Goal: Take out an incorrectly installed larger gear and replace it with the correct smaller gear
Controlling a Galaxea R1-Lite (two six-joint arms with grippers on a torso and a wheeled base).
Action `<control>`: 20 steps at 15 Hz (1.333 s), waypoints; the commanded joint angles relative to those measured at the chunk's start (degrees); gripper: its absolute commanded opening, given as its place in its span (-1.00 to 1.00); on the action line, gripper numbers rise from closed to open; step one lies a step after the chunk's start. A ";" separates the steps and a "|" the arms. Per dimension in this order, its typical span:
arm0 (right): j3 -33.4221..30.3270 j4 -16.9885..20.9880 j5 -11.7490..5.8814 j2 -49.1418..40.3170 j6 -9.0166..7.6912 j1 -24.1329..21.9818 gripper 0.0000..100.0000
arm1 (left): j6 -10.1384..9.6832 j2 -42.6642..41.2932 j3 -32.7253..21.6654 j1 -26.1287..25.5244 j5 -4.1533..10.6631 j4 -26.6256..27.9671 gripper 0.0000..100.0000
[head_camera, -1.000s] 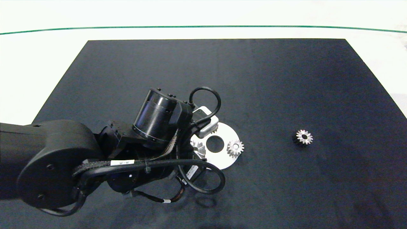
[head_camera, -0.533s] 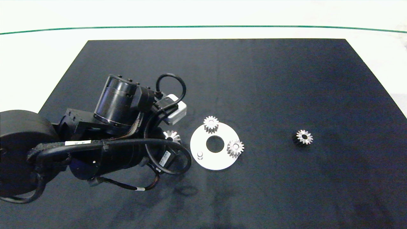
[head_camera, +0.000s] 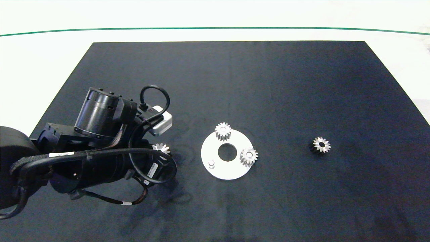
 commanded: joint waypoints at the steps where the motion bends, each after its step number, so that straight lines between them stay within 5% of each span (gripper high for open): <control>1: -0.01 0.17 0.05 -0.30 -0.04 -0.08 1.00 | 0.10 0.15 2.29 0.45 -0.01 -1.29 -0.50; 5: -0.01 0.52 -0.04 -0.82 -0.13 -0.08 1.00 | 0.10 0.41 2.99 0.36 0.08 -1.64 -0.50; 6: 0.08 0.61 0.05 -0.82 -0.13 -0.08 1.00 | 0.10 0.41 3.08 0.36 0.08 -1.64 1.00; 14: 0.61 0.61 -0.04 -0.03 -0.57 -0.08 1.00 | -0.17 -0.82 2.73 0.53 0.08 -2.00 1.00; 18: 0.35 0.17 -0.04 4.54 -1.18 0.10 1.00 | 0.01 -9.08 3.43 0.09 0.08 -2.70 1.00; 20: 0.08 -0.36 0.05 8.05 -2.94 0.28 1.00 | 0.01 -14.09 4.04 0.36 0.08 -2.61 1.00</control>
